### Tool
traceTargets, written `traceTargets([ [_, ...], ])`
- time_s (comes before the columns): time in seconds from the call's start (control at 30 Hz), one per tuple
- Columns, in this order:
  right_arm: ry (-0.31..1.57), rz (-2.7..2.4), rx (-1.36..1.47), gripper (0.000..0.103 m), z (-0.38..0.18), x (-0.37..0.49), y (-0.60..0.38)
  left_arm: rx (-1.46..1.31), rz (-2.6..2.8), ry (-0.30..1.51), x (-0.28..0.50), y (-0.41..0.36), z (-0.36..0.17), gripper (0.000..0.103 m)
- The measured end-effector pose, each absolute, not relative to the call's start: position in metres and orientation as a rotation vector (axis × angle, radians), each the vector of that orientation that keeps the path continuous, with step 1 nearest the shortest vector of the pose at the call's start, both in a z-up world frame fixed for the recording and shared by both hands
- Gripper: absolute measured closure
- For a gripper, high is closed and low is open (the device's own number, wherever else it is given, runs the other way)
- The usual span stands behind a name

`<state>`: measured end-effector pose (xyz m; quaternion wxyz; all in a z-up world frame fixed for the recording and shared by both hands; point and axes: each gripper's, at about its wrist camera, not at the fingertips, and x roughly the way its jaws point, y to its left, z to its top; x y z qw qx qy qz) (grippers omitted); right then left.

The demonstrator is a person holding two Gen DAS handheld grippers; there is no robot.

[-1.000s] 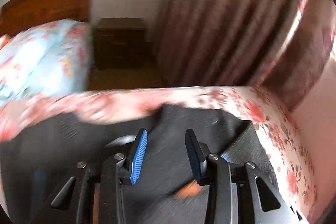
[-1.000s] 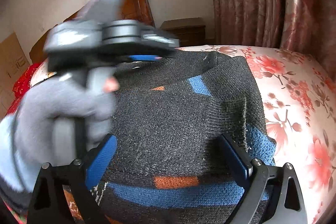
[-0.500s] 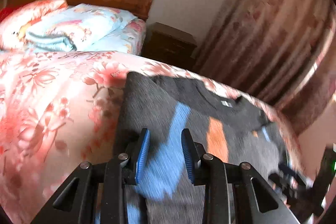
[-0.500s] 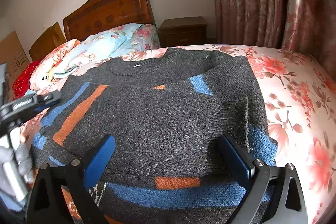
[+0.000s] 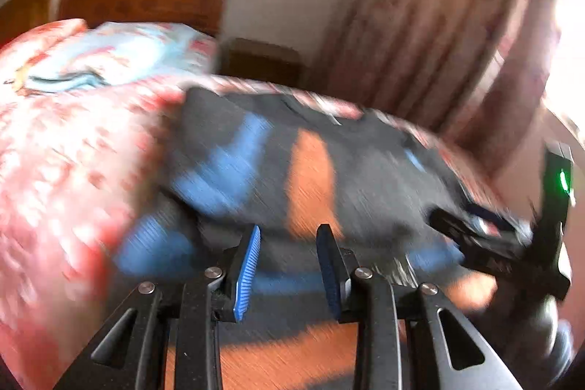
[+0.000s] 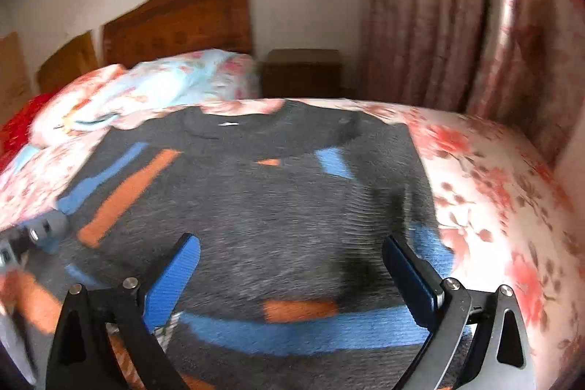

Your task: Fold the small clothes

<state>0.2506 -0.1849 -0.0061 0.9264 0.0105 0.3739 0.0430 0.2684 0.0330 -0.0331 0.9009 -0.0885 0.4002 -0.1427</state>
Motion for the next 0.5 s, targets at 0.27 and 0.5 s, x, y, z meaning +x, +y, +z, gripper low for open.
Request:
traceTargets([
  [0.27, 0.89, 0.268, -0.092, 0.0, -0.017, 0.205, -0.136, -0.102, -0.287, 0.886, 0.258, 0.018, -0.047, 0.07],
  [0.5, 0.963, 0.174, -0.114, 0.0, -0.027, 0.212, -0.153, -0.245, -0.295, 0.874, 0.249, 0.058, -0.048, 0.07],
])
